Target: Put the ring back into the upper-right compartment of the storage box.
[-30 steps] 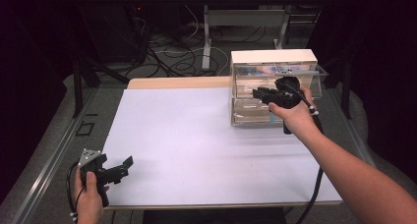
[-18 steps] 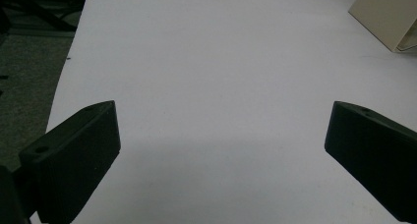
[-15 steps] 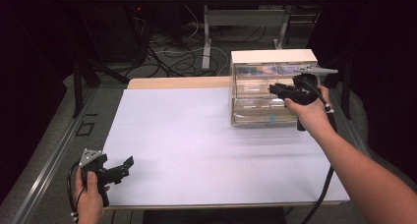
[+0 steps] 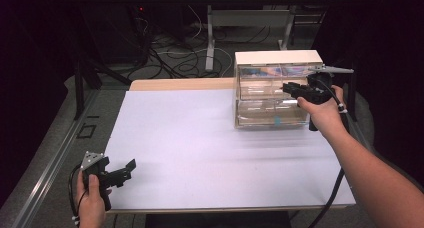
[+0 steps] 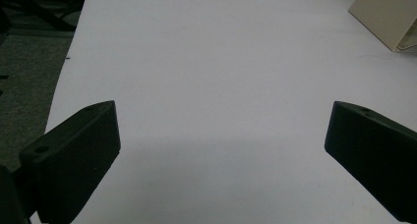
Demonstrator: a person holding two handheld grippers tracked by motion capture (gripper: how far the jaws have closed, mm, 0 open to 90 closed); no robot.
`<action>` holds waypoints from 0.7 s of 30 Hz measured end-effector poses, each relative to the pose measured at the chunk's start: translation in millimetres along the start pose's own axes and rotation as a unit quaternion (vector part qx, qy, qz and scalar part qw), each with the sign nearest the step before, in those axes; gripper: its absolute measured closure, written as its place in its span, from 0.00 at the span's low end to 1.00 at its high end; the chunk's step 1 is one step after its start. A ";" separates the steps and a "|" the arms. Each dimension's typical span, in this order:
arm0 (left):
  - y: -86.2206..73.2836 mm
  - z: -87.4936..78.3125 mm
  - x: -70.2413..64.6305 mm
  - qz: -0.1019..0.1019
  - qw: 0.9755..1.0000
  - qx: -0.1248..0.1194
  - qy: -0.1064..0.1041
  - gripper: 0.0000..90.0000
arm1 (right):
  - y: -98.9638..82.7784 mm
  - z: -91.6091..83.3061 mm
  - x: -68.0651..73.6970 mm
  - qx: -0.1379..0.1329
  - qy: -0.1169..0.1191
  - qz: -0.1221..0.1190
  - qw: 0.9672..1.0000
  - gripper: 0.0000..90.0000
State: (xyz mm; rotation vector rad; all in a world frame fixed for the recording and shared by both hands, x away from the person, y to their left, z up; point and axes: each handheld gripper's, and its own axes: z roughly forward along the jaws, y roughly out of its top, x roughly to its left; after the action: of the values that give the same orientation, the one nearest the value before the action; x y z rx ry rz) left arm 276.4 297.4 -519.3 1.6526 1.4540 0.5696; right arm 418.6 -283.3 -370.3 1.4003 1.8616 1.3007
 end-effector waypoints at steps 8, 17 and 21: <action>0.0 0.4 0.0 0.000 1.000 0.001 -0.001 0.01 | 1.6 -4.0 -3.1 -0.006 -0.006 0.007 1.000 0.82; -0.1 0.4 0.0 0.000 1.000 0.002 0.000 0.01 | 1.2 -1.7 -8.4 -0.002 -0.021 0.001 1.000 0.82; -0.1 0.5 0.0 -0.001 1.000 0.002 0.000 0.01 | 0.3 0.6 -9.2 0.001 -0.026 0.005 1.000 0.82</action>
State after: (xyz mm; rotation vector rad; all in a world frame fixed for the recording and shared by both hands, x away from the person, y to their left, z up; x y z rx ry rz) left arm 276.8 297.3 -519.7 1.6541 1.4559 0.5663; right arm 422.6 -291.5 -371.9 1.4311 1.8252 1.2563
